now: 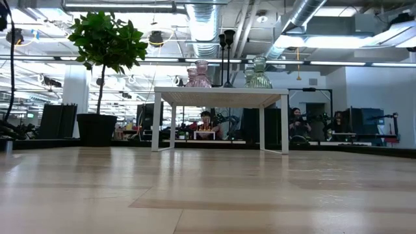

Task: Pick & Place candle stick holders
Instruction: Return to Home Position

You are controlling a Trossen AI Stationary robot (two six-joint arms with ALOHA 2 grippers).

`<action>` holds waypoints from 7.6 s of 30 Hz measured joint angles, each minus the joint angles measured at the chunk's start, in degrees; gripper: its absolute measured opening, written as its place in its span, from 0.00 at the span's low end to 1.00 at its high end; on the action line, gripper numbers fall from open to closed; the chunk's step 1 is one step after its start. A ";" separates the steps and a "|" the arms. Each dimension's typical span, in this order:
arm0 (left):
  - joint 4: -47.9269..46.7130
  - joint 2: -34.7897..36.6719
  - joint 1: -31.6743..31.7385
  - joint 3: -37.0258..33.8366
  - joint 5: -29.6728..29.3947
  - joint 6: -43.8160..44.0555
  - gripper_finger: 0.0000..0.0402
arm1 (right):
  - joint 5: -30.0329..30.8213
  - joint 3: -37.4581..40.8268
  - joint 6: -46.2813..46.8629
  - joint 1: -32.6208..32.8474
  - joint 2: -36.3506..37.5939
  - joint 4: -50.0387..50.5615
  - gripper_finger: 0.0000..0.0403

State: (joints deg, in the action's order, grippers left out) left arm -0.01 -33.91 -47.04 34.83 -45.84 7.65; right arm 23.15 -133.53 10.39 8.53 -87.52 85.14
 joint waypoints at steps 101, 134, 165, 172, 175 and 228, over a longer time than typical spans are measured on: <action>-15.37 14.05 40.69 4.17 29.57 -10.39 0.00 | -27.75 133.07 -1.79 -10.81 87.37 -87.07 0.00; -23.49 33.64 40.69 -2.30 33.89 -10.23 0.00 | -27.62 133.13 -1.78 -10.82 86.81 -86.50 0.00; 4.96 33.13 40.67 -34.51 41.27 -5.10 0.01 | -27.60 133.15 -1.79 -10.82 86.81 -86.47 0.00; 4.98 33.13 40.67 -34.51 41.22 -5.17 0.03 | -27.60 133.16 -1.79 -10.83 86.81 -86.47 0.00; 5.01 33.11 40.67 -34.51 41.22 -5.17 0.03 | -27.60 133.16 -1.79 -10.82 86.81 -86.47 0.00; 5.66 33.11 40.67 -34.49 41.18 -5.22 0.03 | -27.60 133.17 -1.79 -10.83 86.81 -86.47 0.00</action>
State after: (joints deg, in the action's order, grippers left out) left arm 5.65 -0.80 -6.37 0.34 -4.67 2.43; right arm -4.45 -0.36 8.60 -2.31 -0.71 -1.32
